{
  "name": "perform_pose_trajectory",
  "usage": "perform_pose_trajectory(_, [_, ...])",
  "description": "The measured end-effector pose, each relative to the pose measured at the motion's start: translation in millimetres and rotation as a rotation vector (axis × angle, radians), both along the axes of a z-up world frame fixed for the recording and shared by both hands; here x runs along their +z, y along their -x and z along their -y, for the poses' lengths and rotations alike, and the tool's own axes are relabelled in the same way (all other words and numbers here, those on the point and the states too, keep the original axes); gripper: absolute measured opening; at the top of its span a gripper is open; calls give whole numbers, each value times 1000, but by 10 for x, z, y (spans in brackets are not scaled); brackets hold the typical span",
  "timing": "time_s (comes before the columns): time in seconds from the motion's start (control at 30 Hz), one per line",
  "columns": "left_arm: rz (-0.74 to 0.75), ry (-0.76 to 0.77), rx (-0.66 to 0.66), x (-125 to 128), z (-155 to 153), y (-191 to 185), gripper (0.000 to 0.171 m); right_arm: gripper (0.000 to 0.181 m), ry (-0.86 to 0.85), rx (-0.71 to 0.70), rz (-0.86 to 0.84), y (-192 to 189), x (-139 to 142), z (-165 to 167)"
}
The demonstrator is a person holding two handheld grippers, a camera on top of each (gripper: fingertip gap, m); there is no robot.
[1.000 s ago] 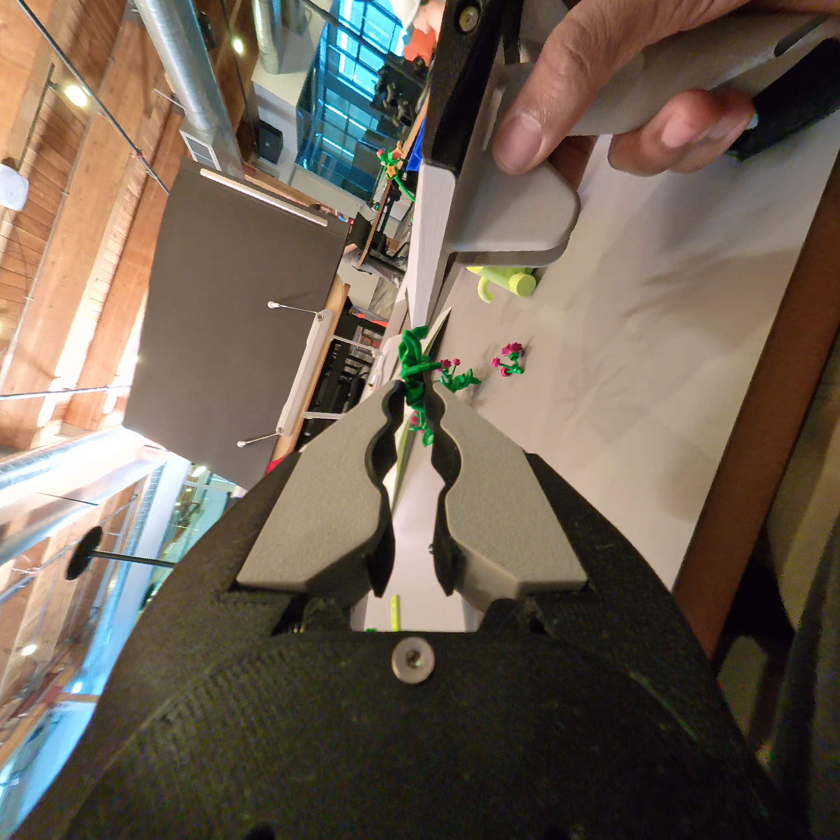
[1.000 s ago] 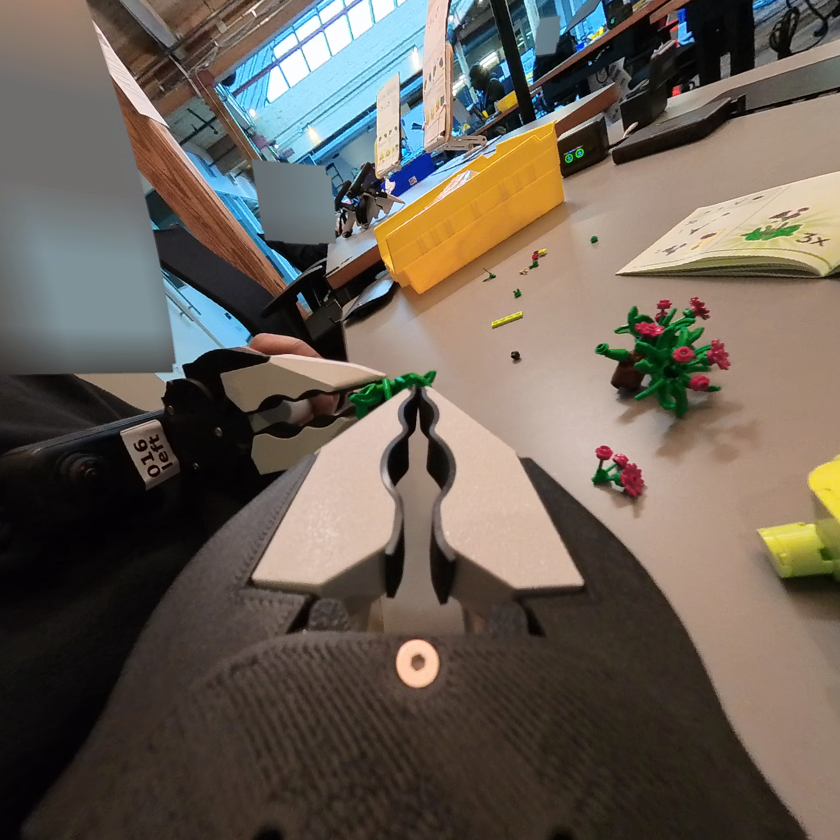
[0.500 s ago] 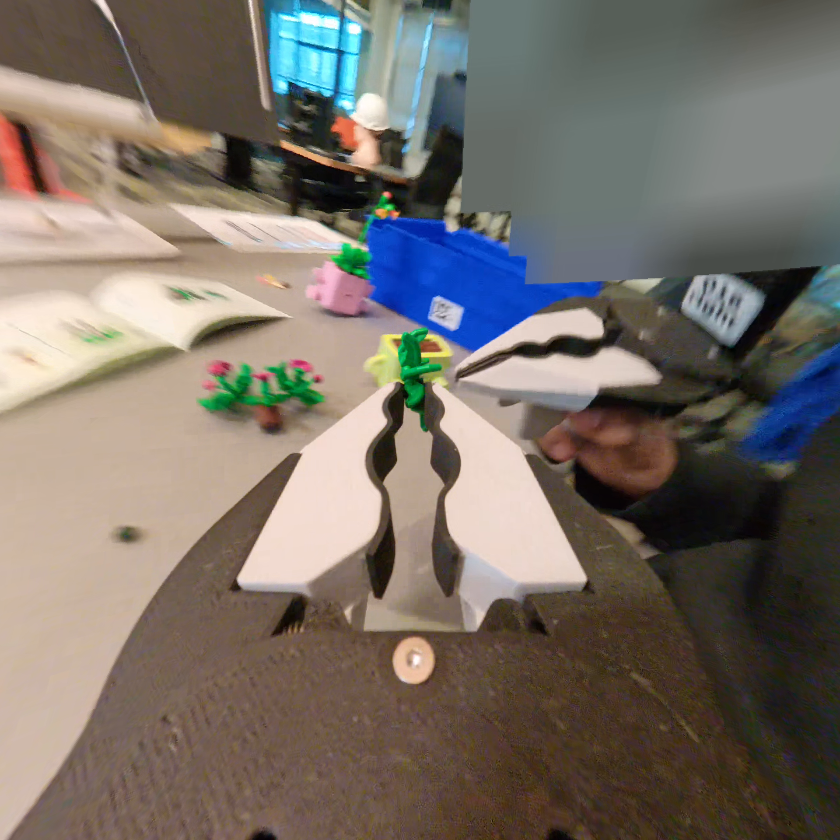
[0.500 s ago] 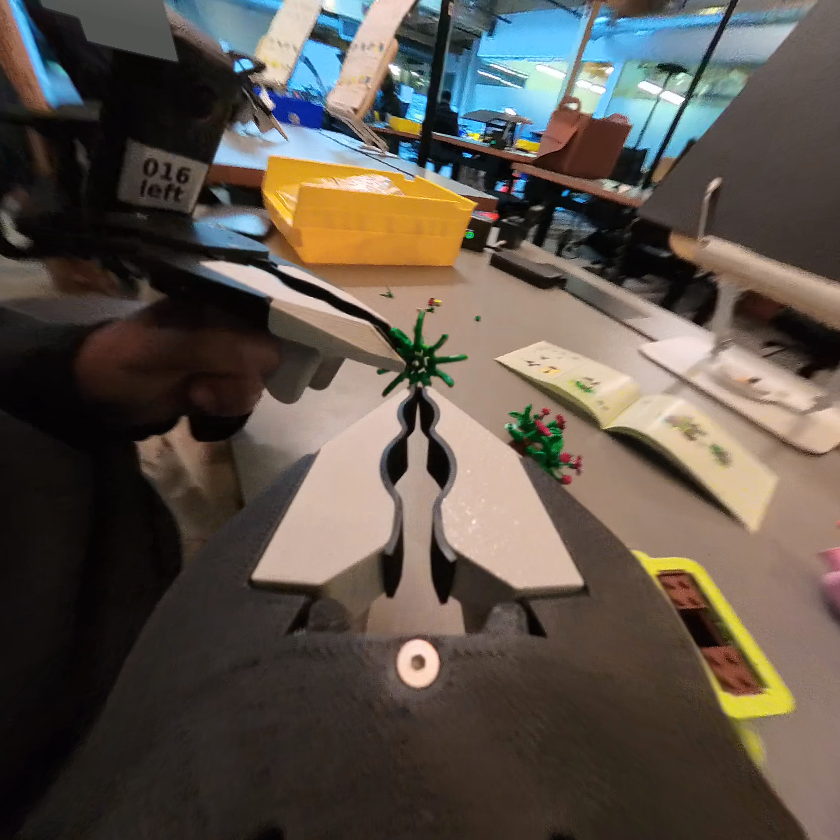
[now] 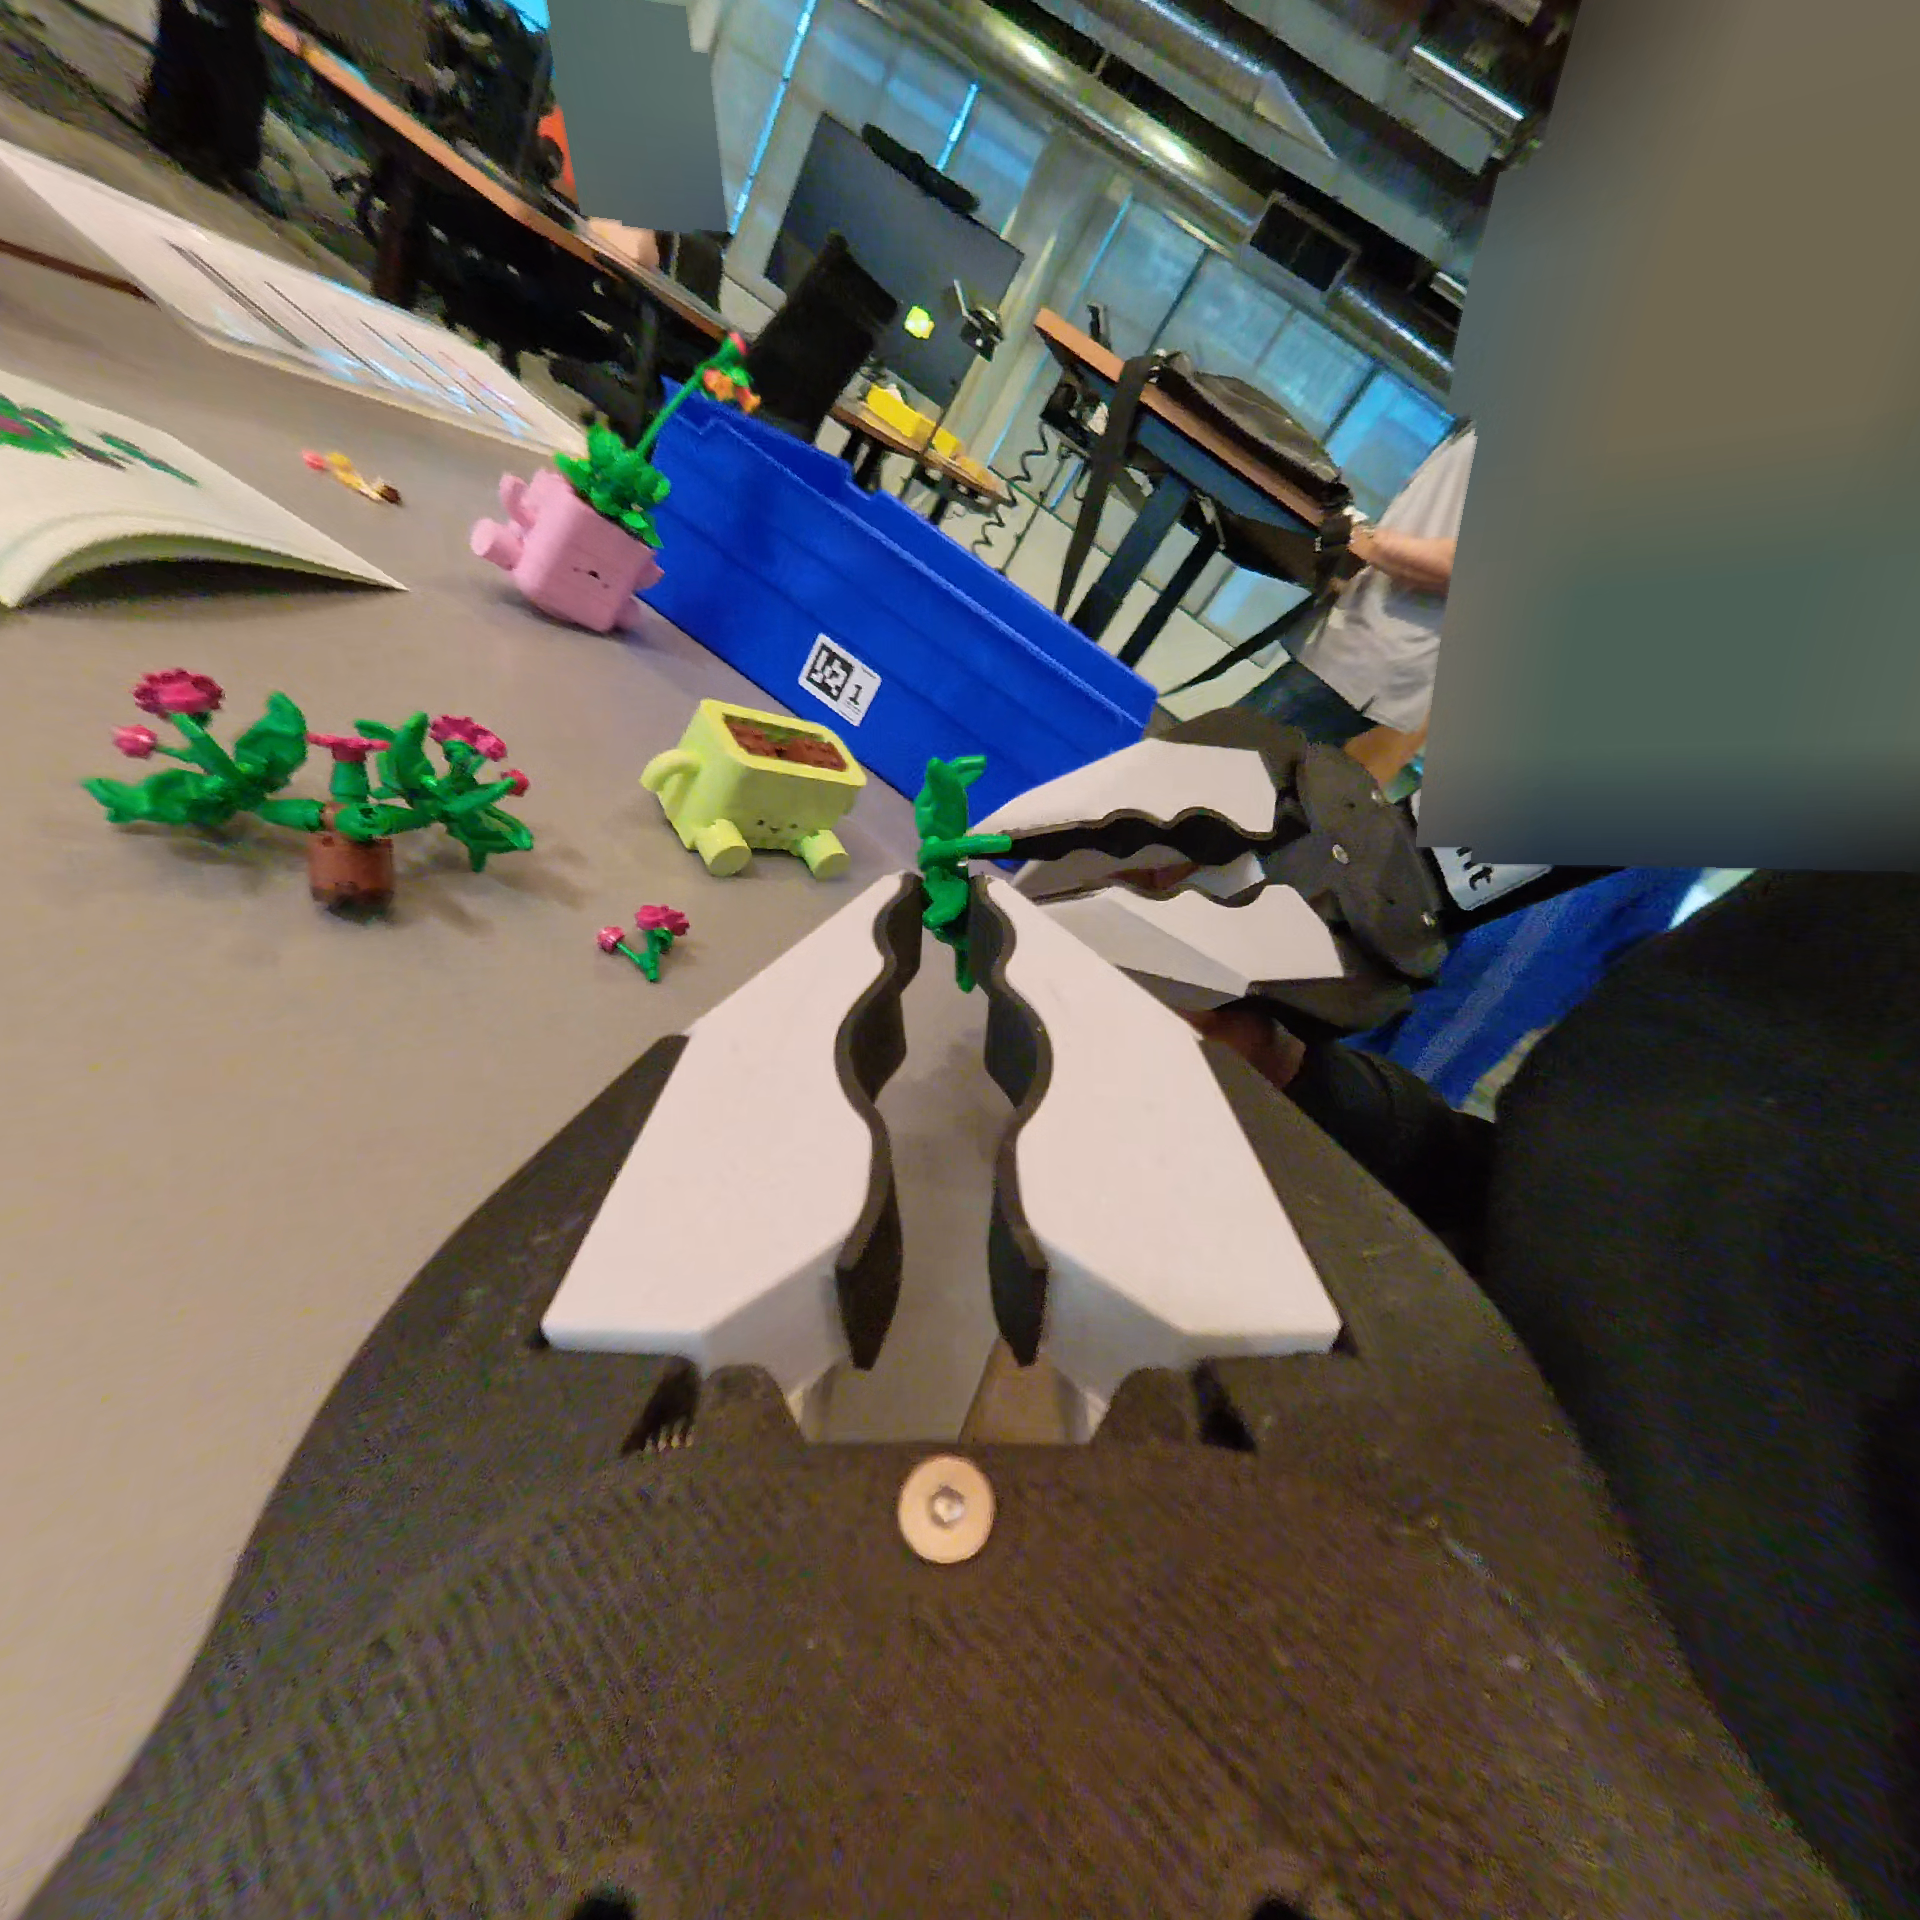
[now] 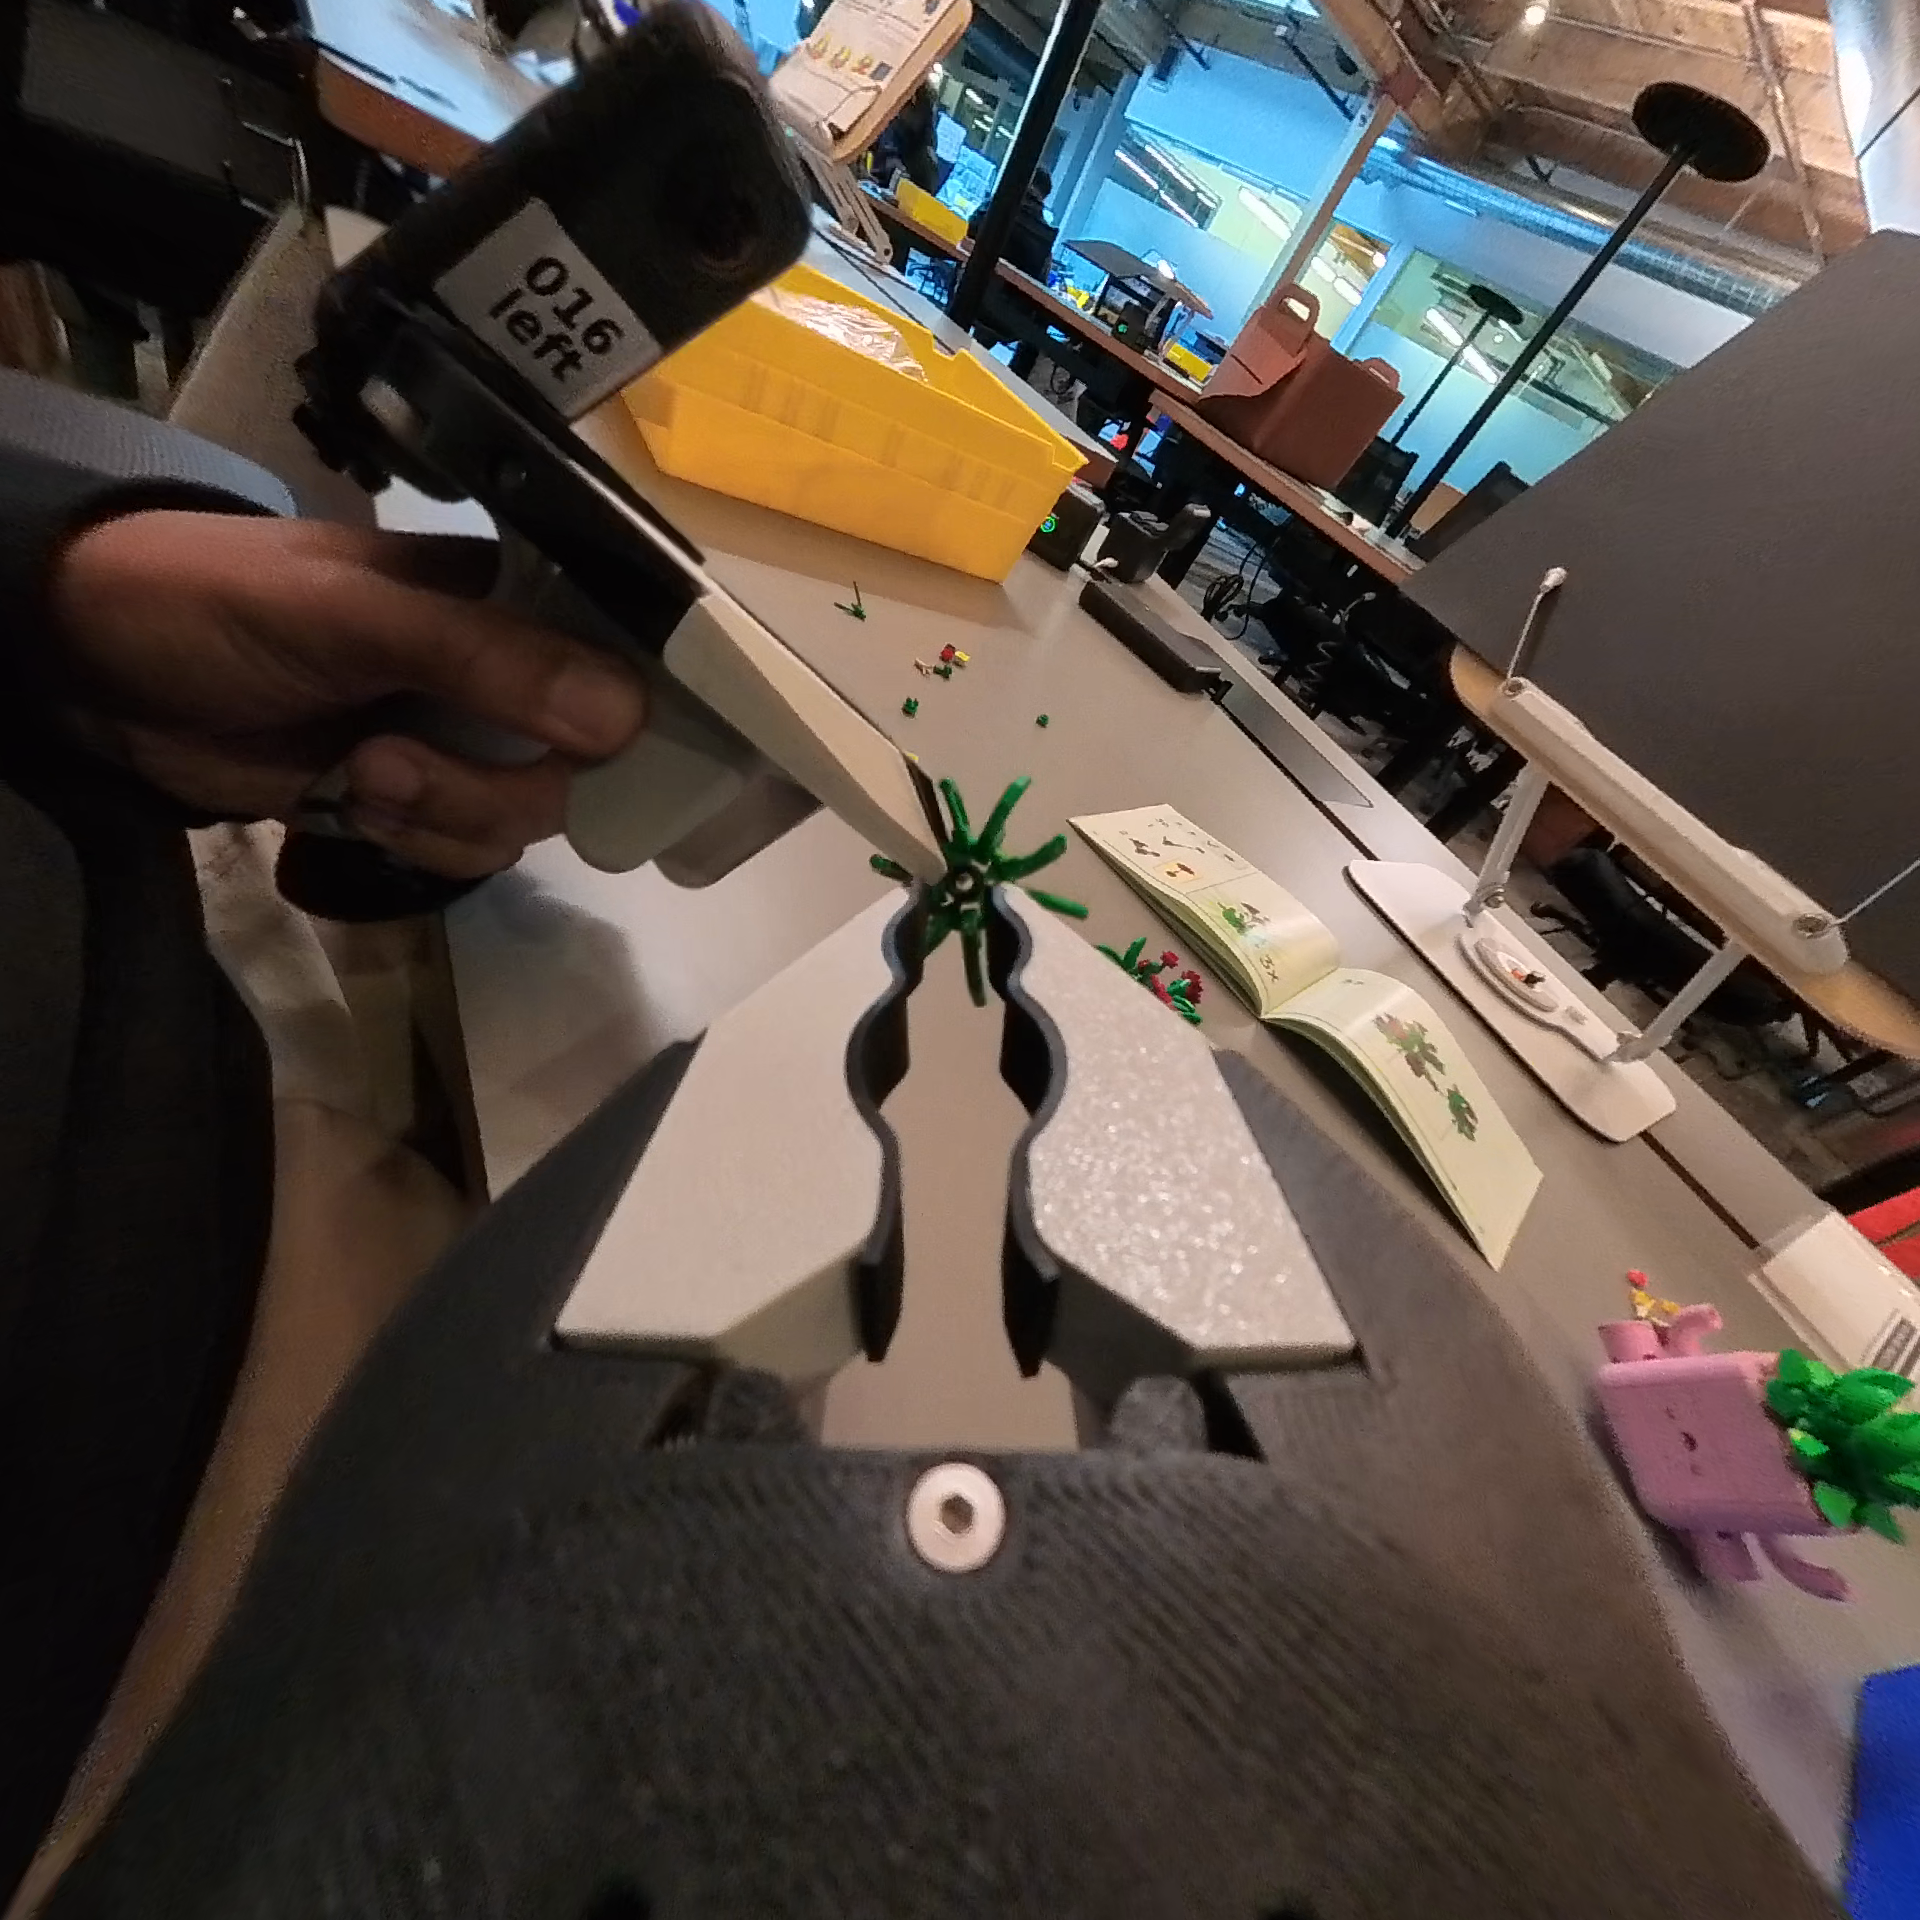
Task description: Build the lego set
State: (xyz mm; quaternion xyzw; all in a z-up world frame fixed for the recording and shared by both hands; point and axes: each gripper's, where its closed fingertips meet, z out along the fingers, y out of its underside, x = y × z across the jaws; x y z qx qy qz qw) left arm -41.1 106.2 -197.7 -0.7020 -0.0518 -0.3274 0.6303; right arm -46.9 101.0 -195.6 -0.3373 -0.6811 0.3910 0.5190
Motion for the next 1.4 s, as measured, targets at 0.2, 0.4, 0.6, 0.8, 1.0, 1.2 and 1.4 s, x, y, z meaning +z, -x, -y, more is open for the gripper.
perform_pose_trajectory(0.2, [-94,90,-2,-166,-24,-12,6,7,-168,-16,61,-13,-147,-22])
perform_pose_trajectory(0.4, [-132,185,13,-322,-47,9,6,6,-334,-53,105,7,-304,-44])
perform_pose_trajectory(0.6, [-130,210,18,-360,-59,10,6,10,-332,-56,108,3,-311,-52])
perform_pose_trajectory(0.8, [-157,198,-9,-349,-50,-31,6,10,-270,1,146,-25,-373,-1])
perform_pose_trajectory(1.0, [-148,198,-44,-356,-27,-49,6,10,-207,38,169,-49,-389,17])
perform_pose_trajectory(1.2, [-199,224,-91,-412,5,-95,5,9,-124,89,219,-93,-433,31])
perform_pose_trajectory(1.4, [-158,262,-98,-469,-6,-91,6,3,-86,71,249,-95,-460,-32])
